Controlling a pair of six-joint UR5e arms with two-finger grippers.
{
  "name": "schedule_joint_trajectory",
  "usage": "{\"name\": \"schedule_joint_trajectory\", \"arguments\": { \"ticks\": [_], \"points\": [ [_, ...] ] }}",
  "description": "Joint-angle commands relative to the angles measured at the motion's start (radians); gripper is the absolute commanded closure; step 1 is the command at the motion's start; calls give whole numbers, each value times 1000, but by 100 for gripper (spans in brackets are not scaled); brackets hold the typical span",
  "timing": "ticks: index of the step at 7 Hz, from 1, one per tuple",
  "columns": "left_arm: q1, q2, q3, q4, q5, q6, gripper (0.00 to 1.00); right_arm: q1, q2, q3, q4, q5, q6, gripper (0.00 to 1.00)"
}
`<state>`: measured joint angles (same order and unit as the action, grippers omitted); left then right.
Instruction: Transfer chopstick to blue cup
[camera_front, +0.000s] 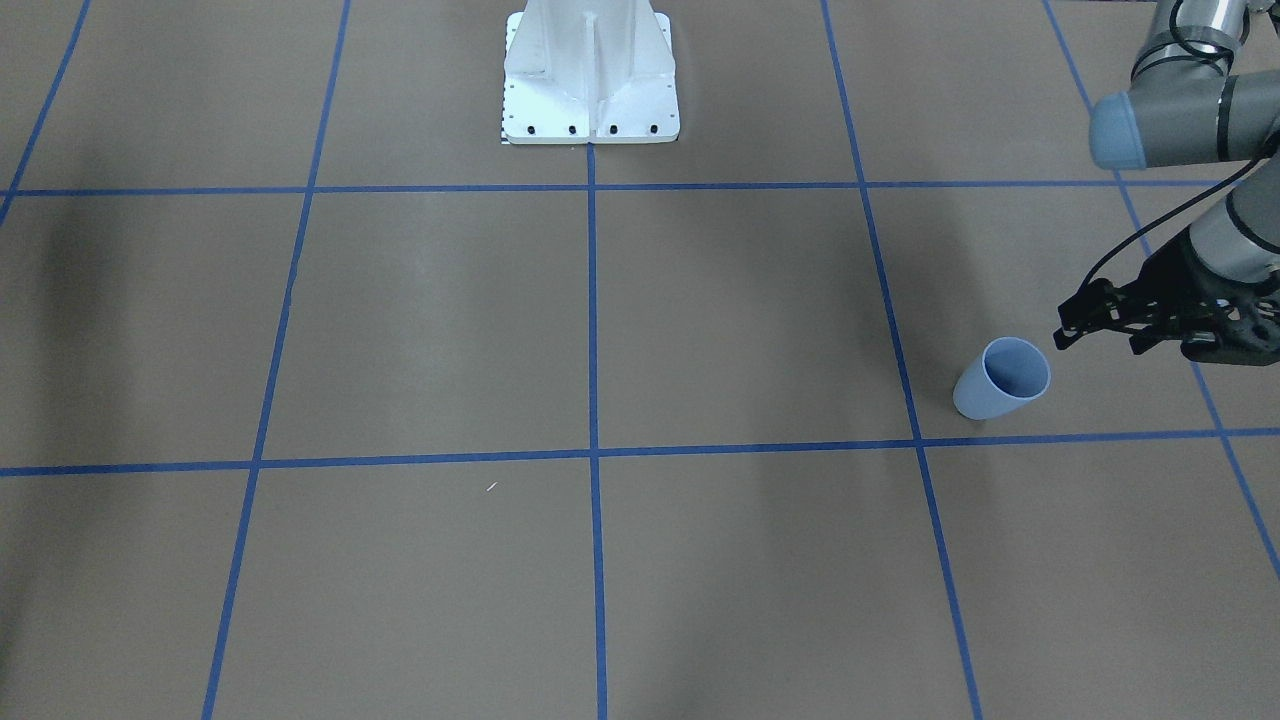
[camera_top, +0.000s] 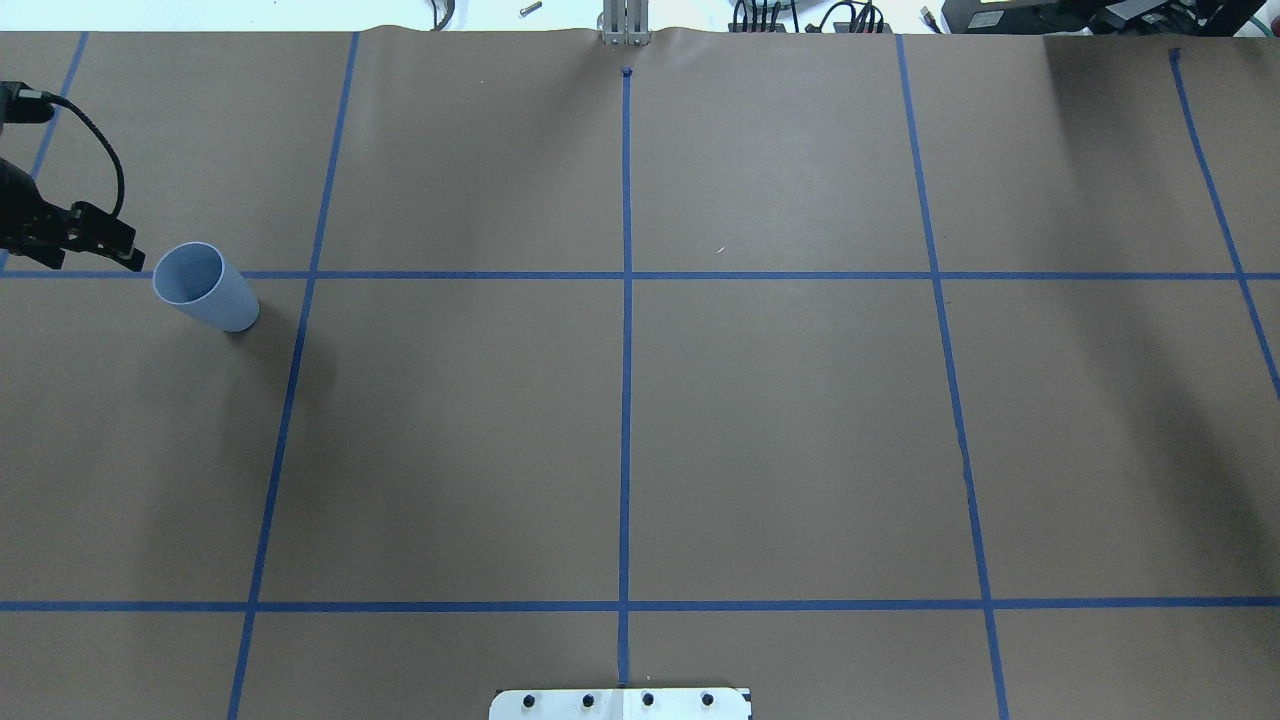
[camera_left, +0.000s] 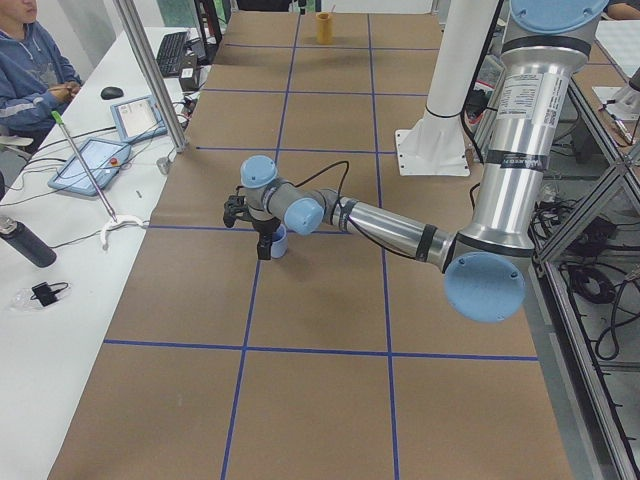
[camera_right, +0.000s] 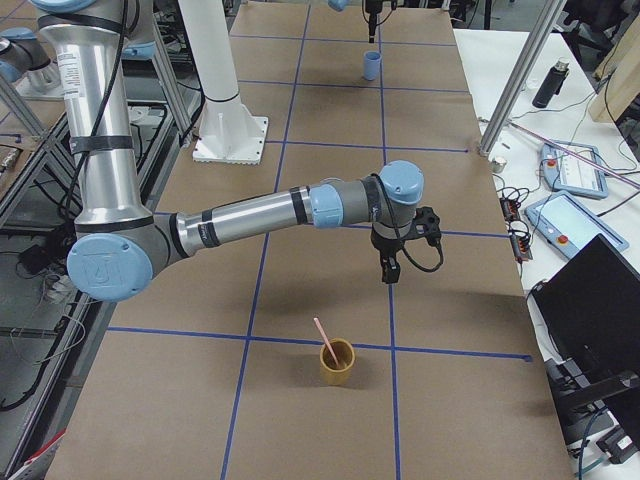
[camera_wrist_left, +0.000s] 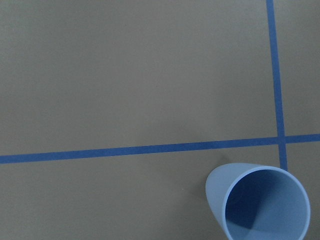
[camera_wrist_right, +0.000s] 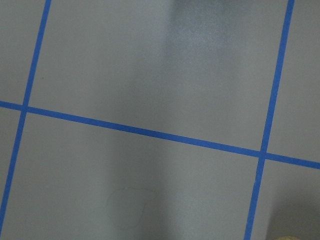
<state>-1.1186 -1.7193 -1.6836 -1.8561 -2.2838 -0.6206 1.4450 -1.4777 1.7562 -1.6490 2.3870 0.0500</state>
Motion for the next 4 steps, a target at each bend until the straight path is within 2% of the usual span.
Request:
{"name": "schedule_joint_trajectory", "arguments": {
  "ticks": [1, 4],
  "points": [
    [22, -11, 19, -22, 9, -22, 3, 0, -1, 0, 0, 0, 2, 0],
    [22, -86, 114, -22, 7, -25, 3, 0, -1, -1, 0, 1, 2, 0]
  ]
}}
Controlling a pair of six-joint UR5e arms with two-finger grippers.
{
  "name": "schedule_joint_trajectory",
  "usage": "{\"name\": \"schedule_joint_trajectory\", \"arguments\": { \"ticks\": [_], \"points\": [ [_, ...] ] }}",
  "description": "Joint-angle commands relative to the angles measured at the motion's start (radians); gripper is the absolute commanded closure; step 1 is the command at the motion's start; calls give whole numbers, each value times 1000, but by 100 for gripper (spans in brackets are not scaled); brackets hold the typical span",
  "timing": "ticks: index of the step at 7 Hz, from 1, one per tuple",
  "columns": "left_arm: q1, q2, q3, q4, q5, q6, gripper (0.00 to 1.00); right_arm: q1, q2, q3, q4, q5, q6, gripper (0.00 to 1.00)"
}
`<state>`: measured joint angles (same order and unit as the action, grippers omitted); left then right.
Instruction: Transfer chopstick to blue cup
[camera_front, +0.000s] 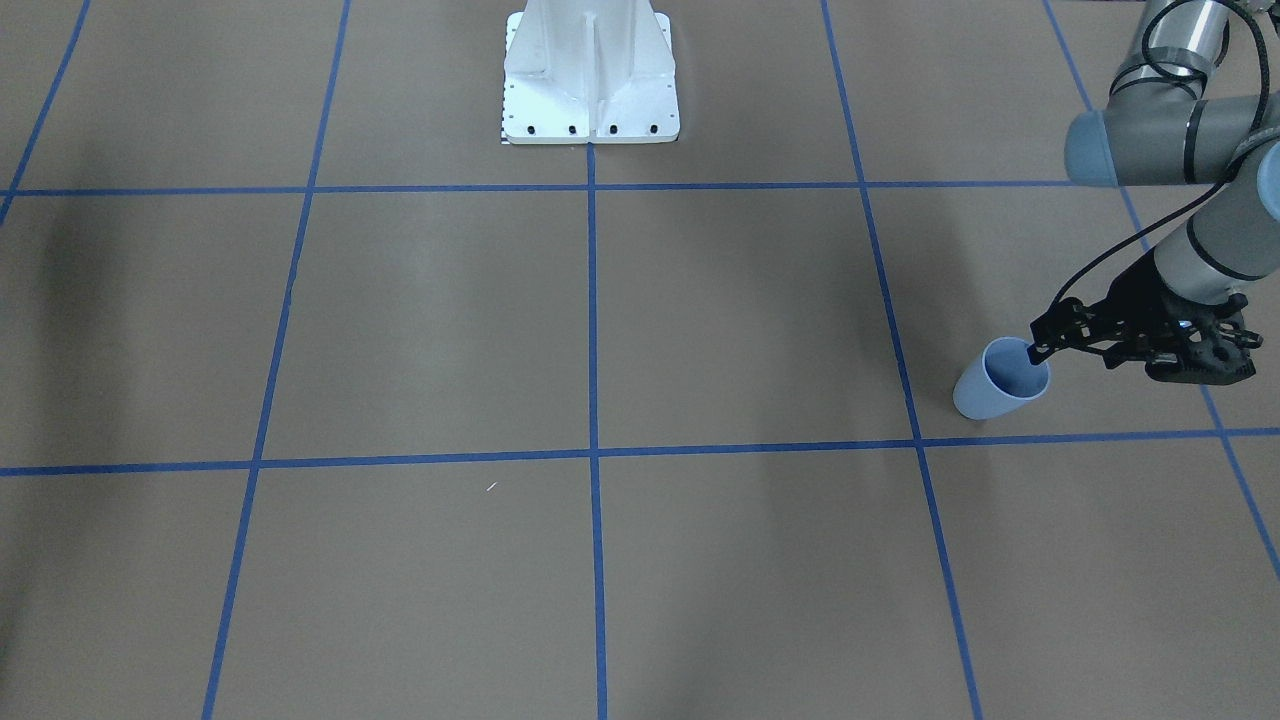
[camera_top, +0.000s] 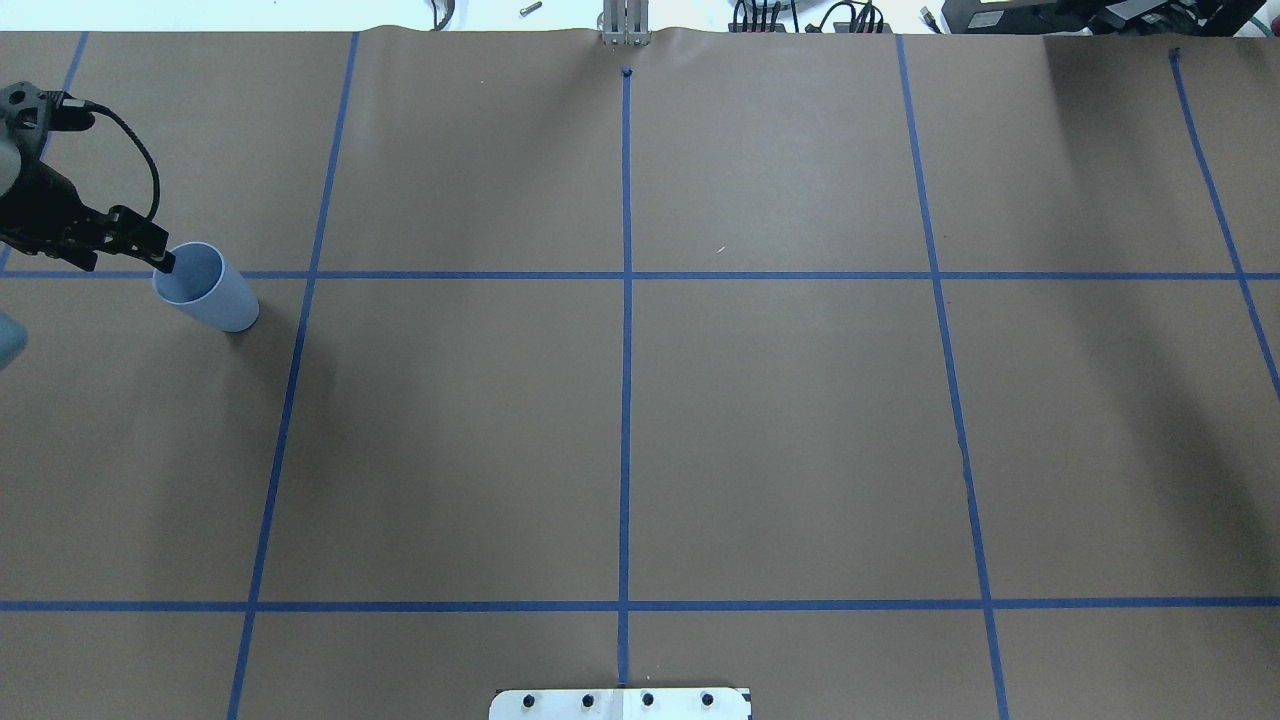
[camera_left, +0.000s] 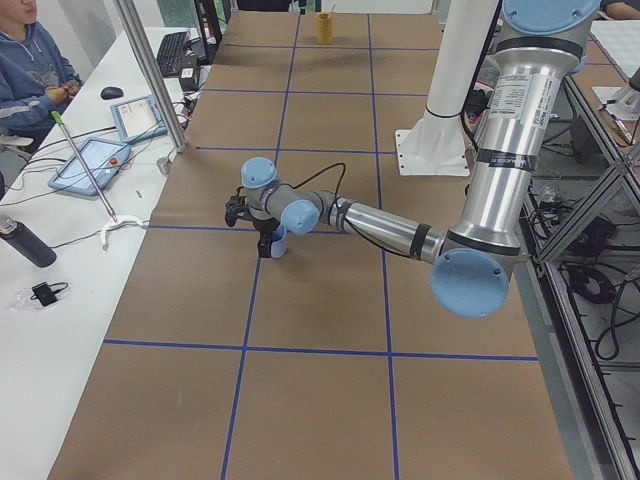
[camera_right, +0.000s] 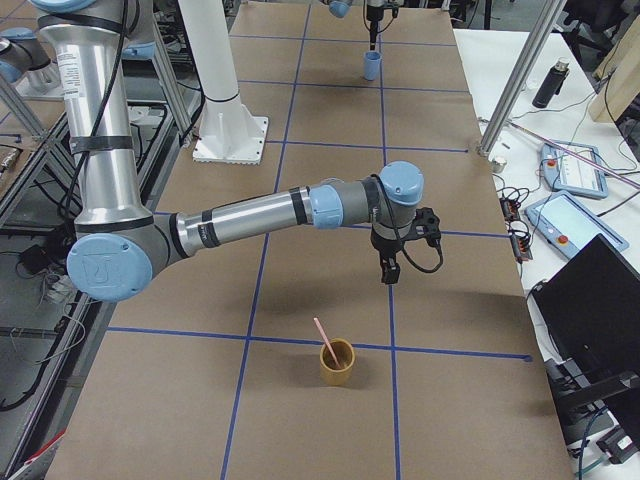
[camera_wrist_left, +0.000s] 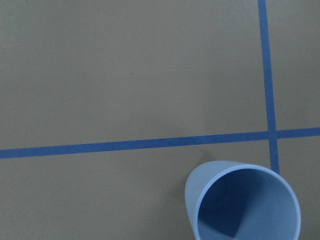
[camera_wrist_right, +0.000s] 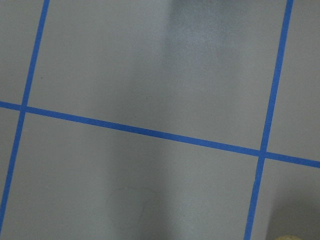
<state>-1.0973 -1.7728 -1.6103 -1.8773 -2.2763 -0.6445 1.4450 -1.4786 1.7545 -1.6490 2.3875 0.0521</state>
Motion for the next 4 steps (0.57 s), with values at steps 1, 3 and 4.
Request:
{"name": "schedule_joint_trajectory", "arguments": {
  "ticks": [1, 3, 4],
  "points": [
    [2, -33, 43, -2, 0, -1, 3, 0, 0, 0, 0, 1, 0, 0],
    [8, -30, 46, -2, 0, 0, 3, -2, 1, -1, 0, 2, 0, 0],
    [19, -28, 47, -3, 0, 0, 4, -2, 1, -3, 0, 18, 0, 0]
  ]
}}
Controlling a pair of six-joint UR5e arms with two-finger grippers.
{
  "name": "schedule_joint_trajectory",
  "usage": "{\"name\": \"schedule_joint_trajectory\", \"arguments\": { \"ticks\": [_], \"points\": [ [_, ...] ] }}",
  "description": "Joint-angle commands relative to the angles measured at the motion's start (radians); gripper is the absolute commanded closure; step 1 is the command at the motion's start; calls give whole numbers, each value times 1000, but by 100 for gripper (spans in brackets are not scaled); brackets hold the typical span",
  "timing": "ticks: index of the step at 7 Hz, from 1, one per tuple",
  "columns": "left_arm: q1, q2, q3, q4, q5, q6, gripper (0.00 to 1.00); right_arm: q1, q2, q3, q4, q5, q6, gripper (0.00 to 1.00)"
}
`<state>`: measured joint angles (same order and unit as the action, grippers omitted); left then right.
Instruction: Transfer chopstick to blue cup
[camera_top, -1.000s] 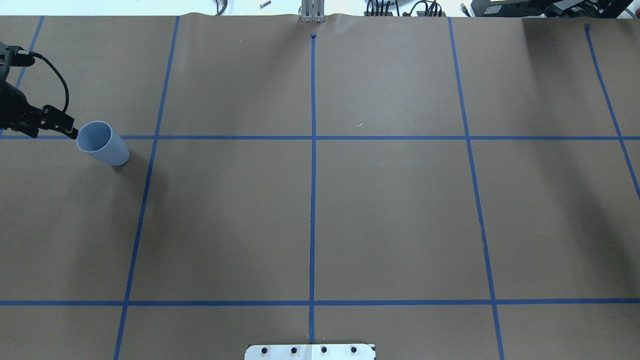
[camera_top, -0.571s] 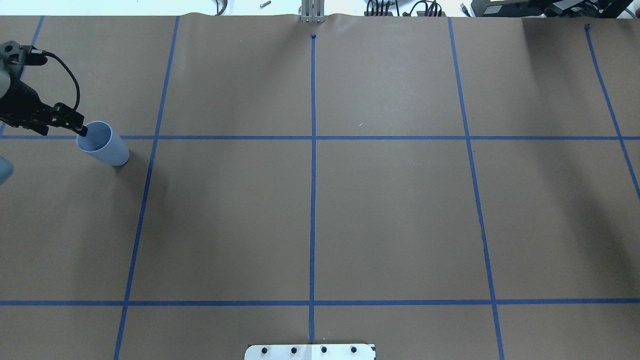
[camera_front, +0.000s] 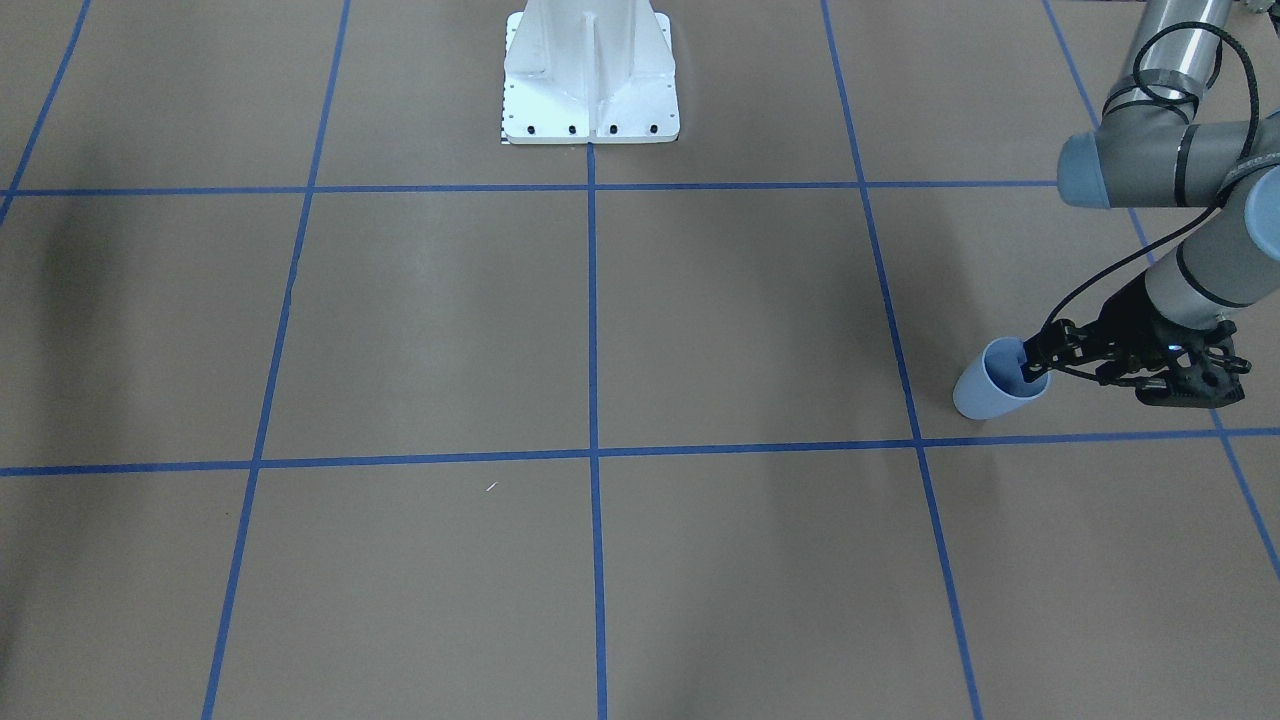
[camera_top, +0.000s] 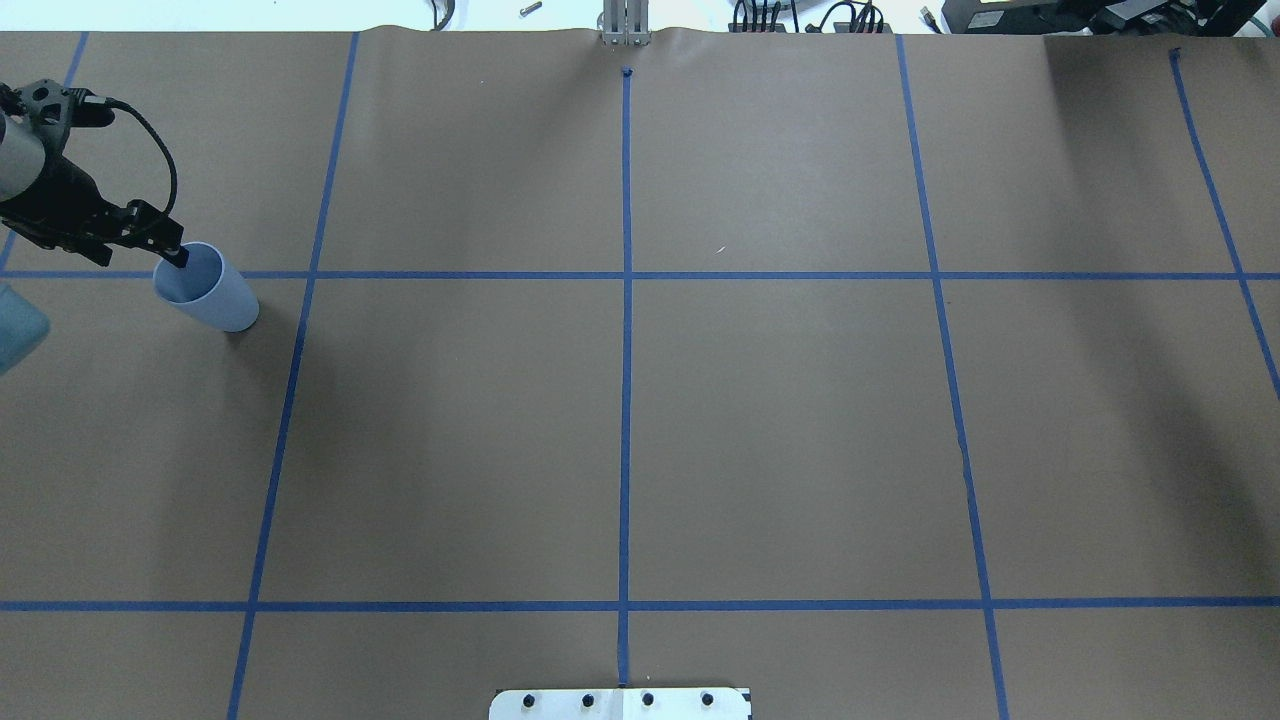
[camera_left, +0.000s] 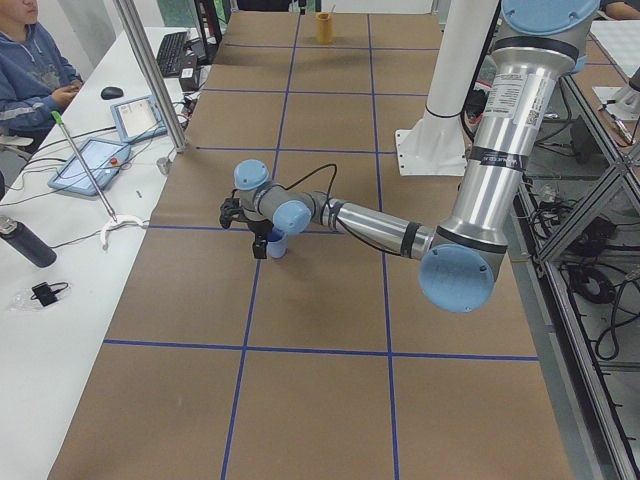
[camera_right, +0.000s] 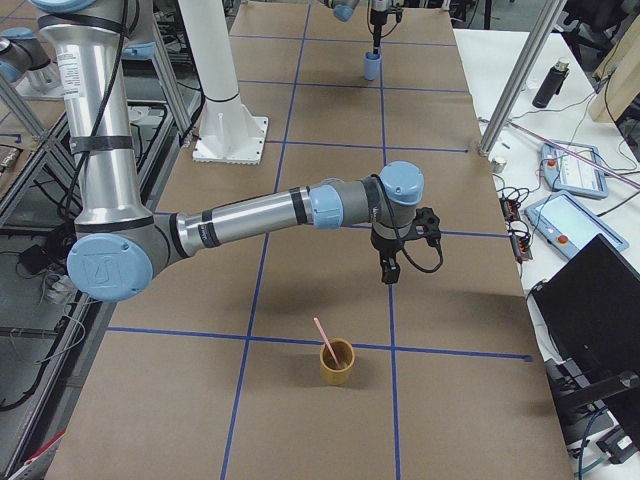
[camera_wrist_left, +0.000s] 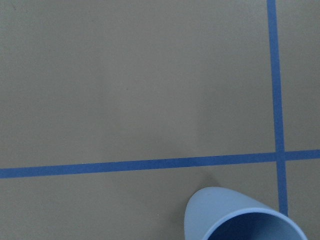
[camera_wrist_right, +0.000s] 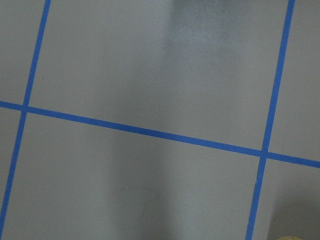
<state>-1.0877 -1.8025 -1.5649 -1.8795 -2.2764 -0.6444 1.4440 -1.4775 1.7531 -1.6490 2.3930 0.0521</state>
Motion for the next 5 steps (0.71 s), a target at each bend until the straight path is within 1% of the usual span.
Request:
{"name": "schedule_joint_trajectory", "arguments": {
  "ticks": [1, 2, 3, 4, 5],
  "points": [
    [23, -1, 3, 0, 0, -1, 14, -1, 0, 0, 0, 20, 2, 0],
    [31, -1, 3, -1, 0, -1, 32, -1, 3, 2, 0, 31, 24, 0],
    [34, -3, 5, 0, 0, -1, 68, -1, 5, 5, 2, 35, 70, 0],
    [38, -6, 11, 2, 0, -21, 100, -2, 5, 2, 0, 37, 75, 0],
    [41, -23, 29, 2, -2, -50, 100, -7, 5, -1, 0, 38, 87, 0]
  ]
}}
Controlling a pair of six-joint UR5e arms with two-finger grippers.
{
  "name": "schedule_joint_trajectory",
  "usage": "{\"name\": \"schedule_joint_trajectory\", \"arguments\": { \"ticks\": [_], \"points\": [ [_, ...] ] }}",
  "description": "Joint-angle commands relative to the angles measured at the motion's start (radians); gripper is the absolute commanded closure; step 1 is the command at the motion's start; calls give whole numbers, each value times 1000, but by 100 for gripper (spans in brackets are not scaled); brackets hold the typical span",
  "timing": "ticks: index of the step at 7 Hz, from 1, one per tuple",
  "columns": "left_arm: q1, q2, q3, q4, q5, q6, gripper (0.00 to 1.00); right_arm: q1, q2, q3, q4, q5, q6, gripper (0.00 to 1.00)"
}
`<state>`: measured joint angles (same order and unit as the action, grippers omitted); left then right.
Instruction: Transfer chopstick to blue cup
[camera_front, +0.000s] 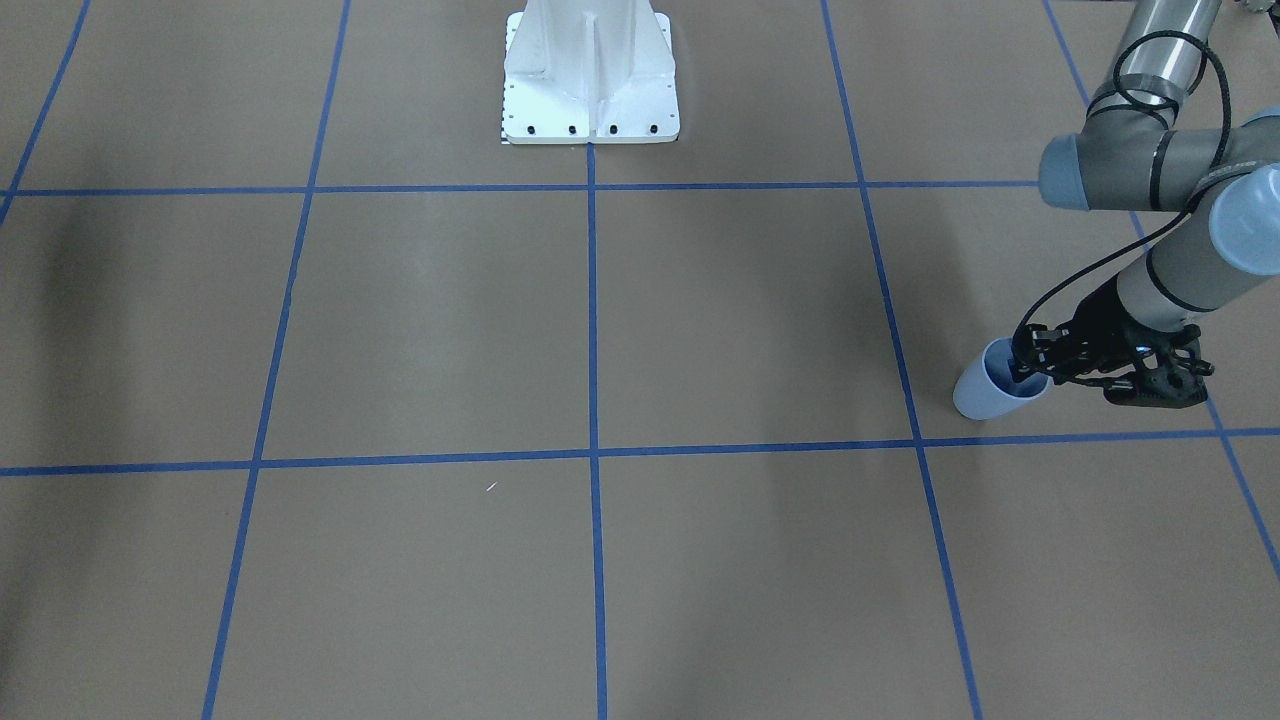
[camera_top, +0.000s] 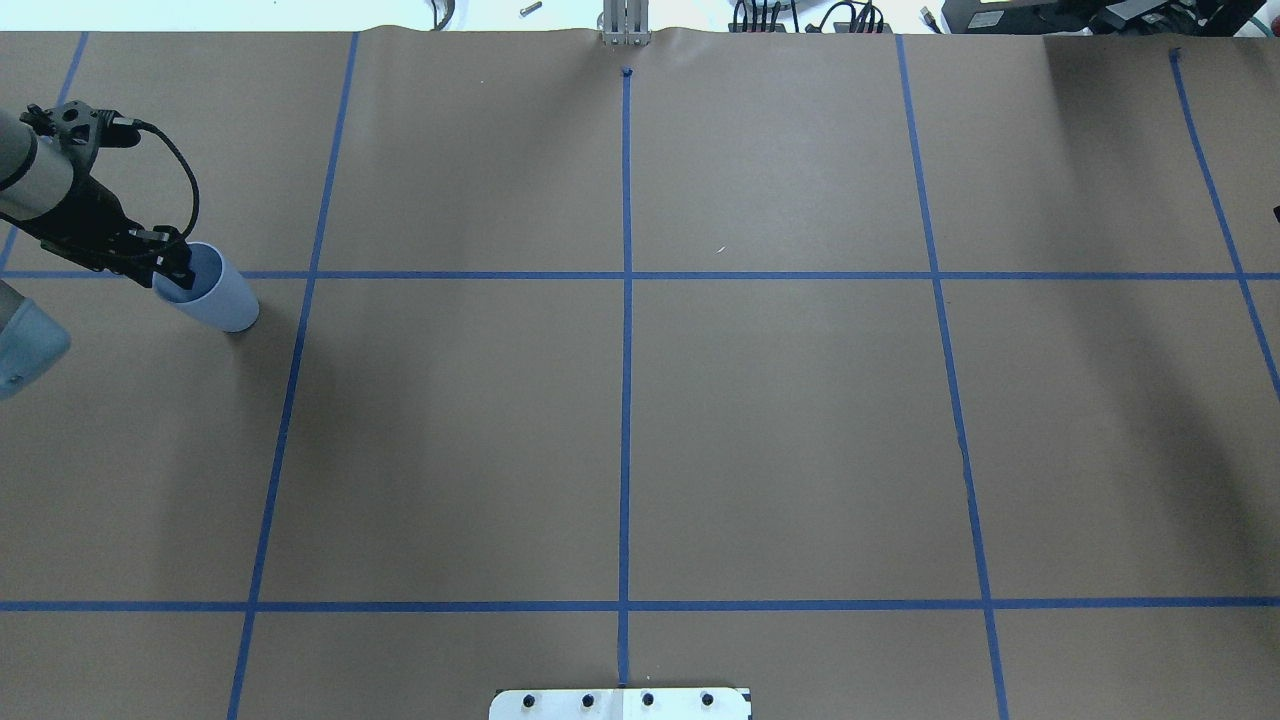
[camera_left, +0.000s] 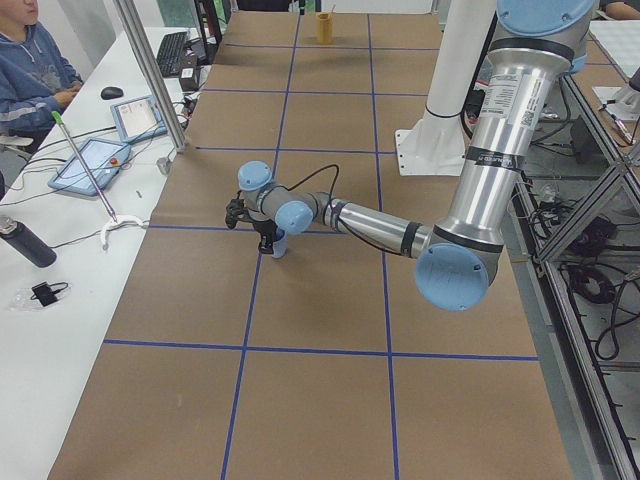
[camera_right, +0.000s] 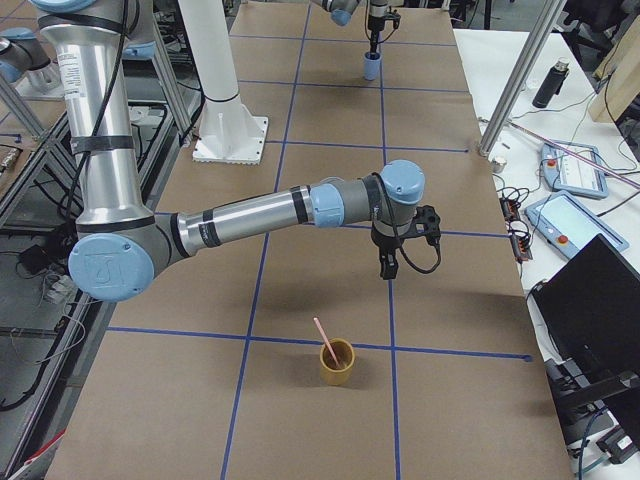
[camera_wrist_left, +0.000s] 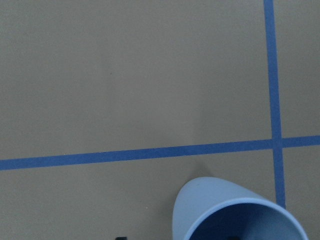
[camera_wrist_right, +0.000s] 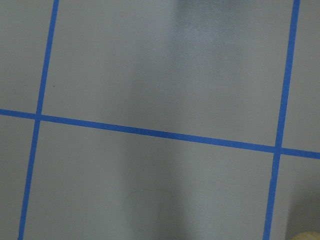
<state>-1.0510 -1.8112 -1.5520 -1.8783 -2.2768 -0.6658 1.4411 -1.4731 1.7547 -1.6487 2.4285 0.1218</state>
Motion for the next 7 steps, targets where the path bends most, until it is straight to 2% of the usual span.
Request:
{"name": "schedule_joint_trajectory", "arguments": {
  "ticks": [1, 3, 4, 5, 6, 7],
  "points": [
    [5, -34, 29, -1, -9, -40, 100, -11, 2, -3, 0, 3, 21, 0],
    [5, -119, -25, 19, -50, -116, 100, -15, 2, 3, 3, 1, 21, 0],
    [17, -213, -26, 19, -49, -264, 100, -11, 1, 5, 1, 0, 21, 0],
    [87, -273, -43, 21, -38, -452, 100, 39, -6, 0, -2, -5, 13, 0],
    [159, -343, -42, 37, 30, -624, 100, 92, -31, -4, -6, -11, -5, 0],
    [228, -437, -37, 141, 128, -690, 100, 143, -64, -4, -11, -14, -80, 0]
  ]
}}
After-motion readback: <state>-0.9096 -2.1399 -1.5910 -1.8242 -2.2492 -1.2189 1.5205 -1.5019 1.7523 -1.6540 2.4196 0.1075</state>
